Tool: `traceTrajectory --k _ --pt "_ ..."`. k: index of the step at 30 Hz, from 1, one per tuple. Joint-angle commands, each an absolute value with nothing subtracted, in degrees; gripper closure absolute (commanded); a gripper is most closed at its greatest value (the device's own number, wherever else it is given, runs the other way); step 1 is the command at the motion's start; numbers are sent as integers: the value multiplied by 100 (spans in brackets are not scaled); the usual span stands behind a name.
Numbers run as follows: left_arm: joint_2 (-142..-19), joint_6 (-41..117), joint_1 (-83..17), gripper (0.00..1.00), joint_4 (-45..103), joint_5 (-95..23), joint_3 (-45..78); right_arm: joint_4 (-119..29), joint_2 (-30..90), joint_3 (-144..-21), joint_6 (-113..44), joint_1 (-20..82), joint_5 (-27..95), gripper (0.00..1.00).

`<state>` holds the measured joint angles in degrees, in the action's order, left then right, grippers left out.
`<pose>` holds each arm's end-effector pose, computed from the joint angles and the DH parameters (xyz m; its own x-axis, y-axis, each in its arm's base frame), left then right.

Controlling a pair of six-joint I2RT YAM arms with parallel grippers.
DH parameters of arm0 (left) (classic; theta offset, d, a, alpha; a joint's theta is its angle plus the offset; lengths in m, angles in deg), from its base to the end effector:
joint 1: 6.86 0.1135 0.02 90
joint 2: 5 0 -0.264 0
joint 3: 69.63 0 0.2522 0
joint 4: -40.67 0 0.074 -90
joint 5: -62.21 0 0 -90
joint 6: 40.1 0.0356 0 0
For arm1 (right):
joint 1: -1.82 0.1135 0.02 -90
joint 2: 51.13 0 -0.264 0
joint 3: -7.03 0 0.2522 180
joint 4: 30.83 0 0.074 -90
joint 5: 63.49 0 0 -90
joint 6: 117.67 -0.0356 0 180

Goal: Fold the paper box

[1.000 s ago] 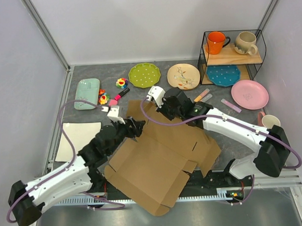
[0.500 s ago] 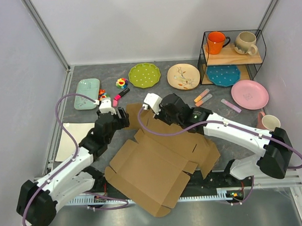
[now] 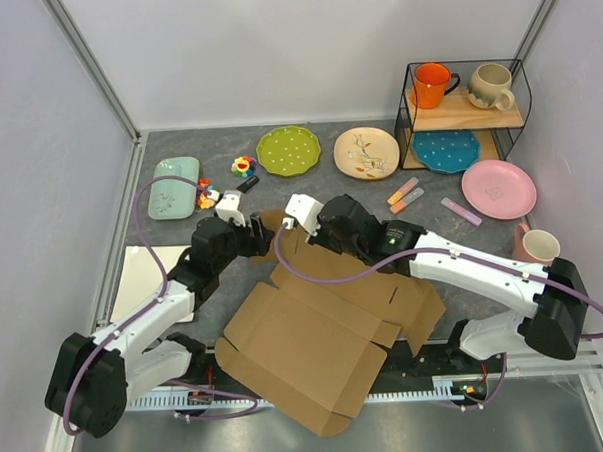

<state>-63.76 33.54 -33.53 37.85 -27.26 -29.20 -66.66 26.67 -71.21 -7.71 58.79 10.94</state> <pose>0.2009 -0.1006 0.2204 -0.4336 -0.0974 -0.8958 0.3324 0.9067 -0.2595 0.1741 0.2502 0.3108 -0.0617 -0.6982 -0.7132 -0.7548 0.5002 -0.4244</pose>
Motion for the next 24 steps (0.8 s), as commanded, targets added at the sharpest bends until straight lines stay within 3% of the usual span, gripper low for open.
traceTrajectory --k 1,2,3,6,7,14,24 --pt "-6520 3768 -3305 37 4194 -3465 -2837 -6683 2464 -7062 -667 5930 884 100" --pt "-6468 3742 -3305 47 4159 -3421 -2828 -6683 2455 -7045 -667 5939 867 100" --pt "-6398 3707 -3305 68 4124 -3403 -2845 -6683 2446 -7045 -667 5947 814 100" --pt "-5985 3540 -3314 91 4141 -3447 -2959 -6665 2455 -7010 -658 6035 446 100" --pt "-5889 3418 -3314 94 4141 -3560 -3012 -6639 2472 -7001 -649 6096 166 100" --pt "-5308 2459 -3594 98 4615 -3781 -3539 -6543 2639 -6913 -553 6422 -968 100" --pt "-5325 1879 -4421 94 5792 -2807 -4374 -5727 3017 -6220 -122 7186 -2910 100"
